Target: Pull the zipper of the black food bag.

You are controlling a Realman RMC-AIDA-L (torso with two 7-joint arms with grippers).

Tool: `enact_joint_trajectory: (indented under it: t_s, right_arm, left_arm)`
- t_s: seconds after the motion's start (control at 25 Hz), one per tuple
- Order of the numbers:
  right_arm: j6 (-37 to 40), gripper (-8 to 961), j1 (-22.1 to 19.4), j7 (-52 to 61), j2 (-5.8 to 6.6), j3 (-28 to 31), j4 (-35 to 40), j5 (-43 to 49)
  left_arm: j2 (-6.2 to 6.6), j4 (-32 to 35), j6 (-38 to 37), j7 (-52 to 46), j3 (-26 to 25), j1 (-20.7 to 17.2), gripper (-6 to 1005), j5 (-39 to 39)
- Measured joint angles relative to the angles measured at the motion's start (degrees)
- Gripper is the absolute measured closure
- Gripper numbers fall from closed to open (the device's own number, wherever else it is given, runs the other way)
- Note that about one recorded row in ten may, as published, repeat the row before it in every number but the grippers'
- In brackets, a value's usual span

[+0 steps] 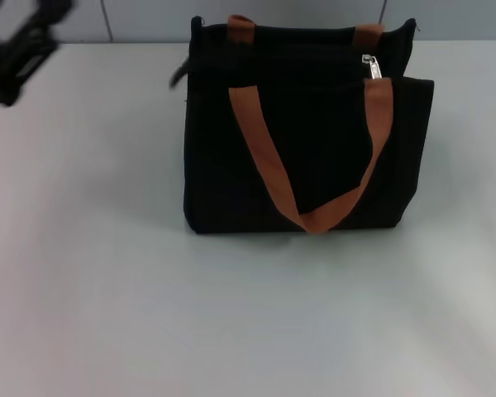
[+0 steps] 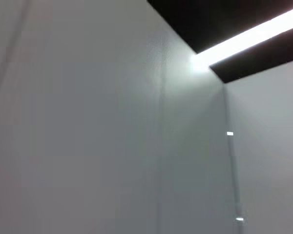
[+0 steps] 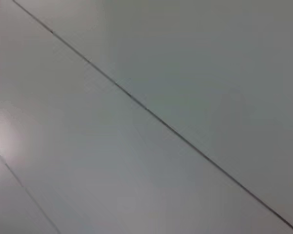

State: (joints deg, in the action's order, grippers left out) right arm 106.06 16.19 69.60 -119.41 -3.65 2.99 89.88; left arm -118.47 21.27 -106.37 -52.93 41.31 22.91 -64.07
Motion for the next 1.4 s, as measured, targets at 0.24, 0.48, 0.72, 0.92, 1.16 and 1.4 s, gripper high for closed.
enact_joint_trajectory:
  t_s: [0.24, 0.48, 0.72, 0.92, 1.16, 1.4]
  right_arm:
    - [5.5, 290, 1.3, -9.5, 0.0, -0.1, 0.9, 2.0]
    - [13.2, 264, 2.8, -22.5, -0.22, -0.2, -0.5, 7.2]
    - [14.1, 236, 8.2, -27.3, 0.1, -7.0, 5.5, 23.8]
    - [7.0, 200, 10.2, -27.1, 0.13, -12.6, 8.0, 29.1]
    - [1.4, 200, 9.7, -26.1, 0.15, -19.4, 9.9, 29.3]
    - [-1.2, 200, 9.8, -24.4, 0.15, -21.9, 10.6, 29.3]
  left_arm:
    - [1.8, 1.2, -0.9, -0.3, -0.6, -6.0, 198, -1.1]
    - [3.18, 4.7, -4.8, -0.2, 1.3, -7.1, 198, -15.0]
    - [2.58, 9.1, -7.2, -1.0, 1.3, -6.3, 197, -26.1]
    - [2.17, 9.6, -5.4, -1.9, 1.3, -3.5, 197, -36.1]
    - [1.2, 10.4, -4.2, -1.7, 1.1, -2.6, 198, -40.6]
    - [0.84, 10.3, -1.6, -1.9, 1.3, -2.3, 198, -41.3]
